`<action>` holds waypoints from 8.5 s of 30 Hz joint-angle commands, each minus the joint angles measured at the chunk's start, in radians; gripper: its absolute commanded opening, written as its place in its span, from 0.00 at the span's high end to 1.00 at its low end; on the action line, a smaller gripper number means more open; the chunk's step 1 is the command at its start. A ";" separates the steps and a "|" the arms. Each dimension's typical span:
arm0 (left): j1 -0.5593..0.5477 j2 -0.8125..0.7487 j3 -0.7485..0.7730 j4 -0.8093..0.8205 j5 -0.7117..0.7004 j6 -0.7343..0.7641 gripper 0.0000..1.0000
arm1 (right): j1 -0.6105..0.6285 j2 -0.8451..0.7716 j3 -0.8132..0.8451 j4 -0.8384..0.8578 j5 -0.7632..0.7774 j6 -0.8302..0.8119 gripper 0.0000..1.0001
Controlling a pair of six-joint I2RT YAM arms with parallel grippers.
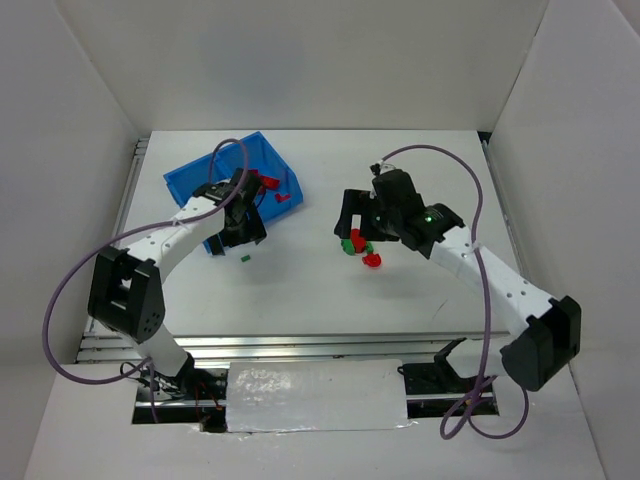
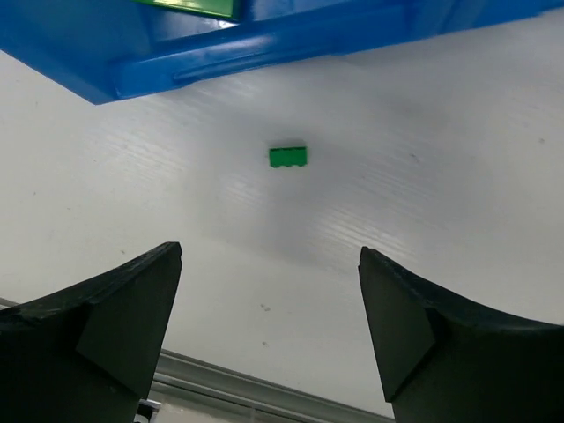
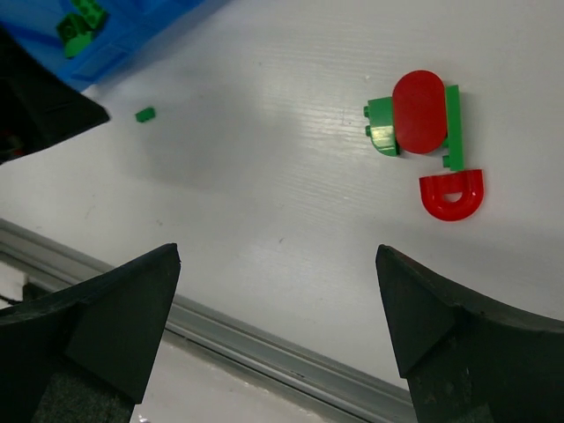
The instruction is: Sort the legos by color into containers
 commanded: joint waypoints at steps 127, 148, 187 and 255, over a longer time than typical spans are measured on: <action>0.278 -0.367 -0.032 0.089 0.278 0.325 0.00 | 0.083 0.204 0.035 0.077 0.009 -0.027 0.56; 0.313 -0.471 -0.026 0.051 0.253 0.374 0.01 | 0.111 1.060 1.221 0.211 0.052 0.092 0.26; 0.122 -0.321 -0.130 0.180 0.396 0.286 0.00 | -0.111 0.513 0.168 0.039 0.021 -0.333 0.00; 0.066 -0.221 -0.150 0.542 0.915 0.030 1.00 | 0.183 0.247 0.218 0.262 -0.487 -0.104 0.00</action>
